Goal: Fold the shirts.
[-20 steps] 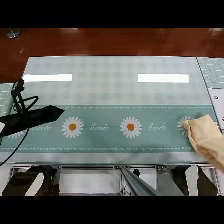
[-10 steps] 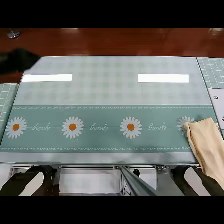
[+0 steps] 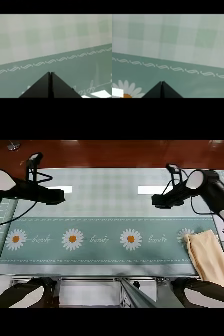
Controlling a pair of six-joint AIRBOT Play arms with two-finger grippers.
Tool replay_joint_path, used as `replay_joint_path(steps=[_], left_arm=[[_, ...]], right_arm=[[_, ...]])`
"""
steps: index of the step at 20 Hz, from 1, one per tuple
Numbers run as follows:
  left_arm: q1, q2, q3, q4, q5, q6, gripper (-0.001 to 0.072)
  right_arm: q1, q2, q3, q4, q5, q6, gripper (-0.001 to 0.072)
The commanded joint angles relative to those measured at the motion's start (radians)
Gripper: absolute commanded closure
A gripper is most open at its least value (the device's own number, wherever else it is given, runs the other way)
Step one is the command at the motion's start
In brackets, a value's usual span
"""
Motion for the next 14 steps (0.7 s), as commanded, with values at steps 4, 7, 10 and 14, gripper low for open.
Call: replay_joint_path(steps=[4,7,10,14], left_arm=[[-0.009,-0.011,-0.048,0.045,-0.026,-0.024,0.0687],[-0.010,-0.011,-0.048,0.045,-0.023,-0.024,0.0687],[-0.010,-0.011,-0.048,0.045,-0.023,-0.024,0.0687],[-0.010,-0.011,-0.048,0.045,-0.023,-0.024,0.0687]], right_arm=[[0.035,-0.043,-0.019,-0.082,0.011,0.027,0.0682],[0.035,-0.043,-0.019,-0.082,0.011,0.027,0.0682],[0.035,-0.043,-0.019,-0.082,0.011,0.027,0.0682],[0.035,-0.043,-0.019,-0.082,0.011,0.027,0.0682]])
